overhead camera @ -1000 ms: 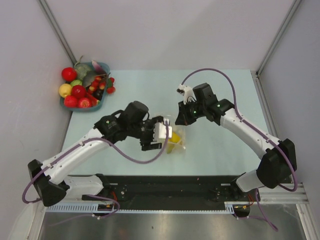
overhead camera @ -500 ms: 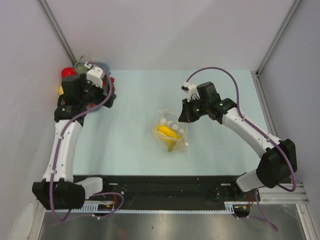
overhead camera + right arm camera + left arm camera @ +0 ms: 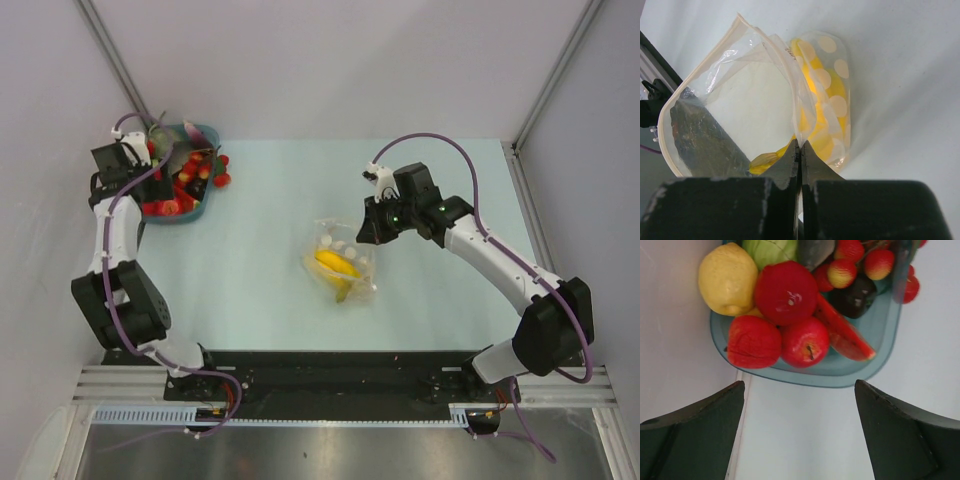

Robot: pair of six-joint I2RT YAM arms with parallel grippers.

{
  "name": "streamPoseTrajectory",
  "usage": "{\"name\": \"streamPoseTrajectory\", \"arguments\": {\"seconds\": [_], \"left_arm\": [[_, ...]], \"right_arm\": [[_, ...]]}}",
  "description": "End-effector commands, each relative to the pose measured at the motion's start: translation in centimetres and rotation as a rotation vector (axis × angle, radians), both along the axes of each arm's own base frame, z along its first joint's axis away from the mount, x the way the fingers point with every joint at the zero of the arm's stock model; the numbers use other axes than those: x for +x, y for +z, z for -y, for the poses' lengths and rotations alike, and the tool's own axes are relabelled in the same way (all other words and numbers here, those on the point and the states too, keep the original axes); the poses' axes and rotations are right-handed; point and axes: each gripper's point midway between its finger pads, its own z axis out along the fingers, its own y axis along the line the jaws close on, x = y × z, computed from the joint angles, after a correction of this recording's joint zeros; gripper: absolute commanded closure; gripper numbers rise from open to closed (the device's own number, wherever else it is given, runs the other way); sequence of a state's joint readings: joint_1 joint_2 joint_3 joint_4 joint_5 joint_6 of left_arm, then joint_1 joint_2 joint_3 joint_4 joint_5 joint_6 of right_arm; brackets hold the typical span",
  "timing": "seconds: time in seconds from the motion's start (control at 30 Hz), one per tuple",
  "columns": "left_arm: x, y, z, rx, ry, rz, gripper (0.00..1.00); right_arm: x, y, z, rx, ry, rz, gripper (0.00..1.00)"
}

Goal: Place the food in the zip-top bag and seal the zipper
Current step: Pick up the fake fruit from the bin.

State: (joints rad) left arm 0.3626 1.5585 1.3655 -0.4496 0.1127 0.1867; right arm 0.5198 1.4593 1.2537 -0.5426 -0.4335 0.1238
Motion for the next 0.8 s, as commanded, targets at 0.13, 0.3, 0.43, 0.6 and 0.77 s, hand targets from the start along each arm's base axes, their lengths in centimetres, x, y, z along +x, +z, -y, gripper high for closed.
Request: {"name": "streamPoseTrajectory", "arguments": {"seconds": [0.13,0.3,0.43,0.6,0.77], "left_arm": [[3.5,1.7,-6.9,0.215,0.047,0.053,0.06],[4.7,-0.7,-8.1,0.233,0.017,0.001,0.09],[5.2,-2.1,-8.0,0.225,-0.013,-0.028,0.09],[5.1,-4.7,-8.7,0.21,-0.002,-0.094,0.07],[5.7,-5.7,-9.0,0.203,0.007,-0.099,0.11]], "right_arm": [[1.1,2.6,-1.0,0.062,0.012,0.067,1.0],[1.1,2.5,-1.3,0.082,0.021,0.045,1.0],[1.3,2.3,-1.3,0.083,0.024,0.038,1.0],[1.6,2.1,-1.2,0.088,0.017,0.032,1.0],[2.0,2.0,-1.5,0.094,0.018,0.022,1.0]]}}
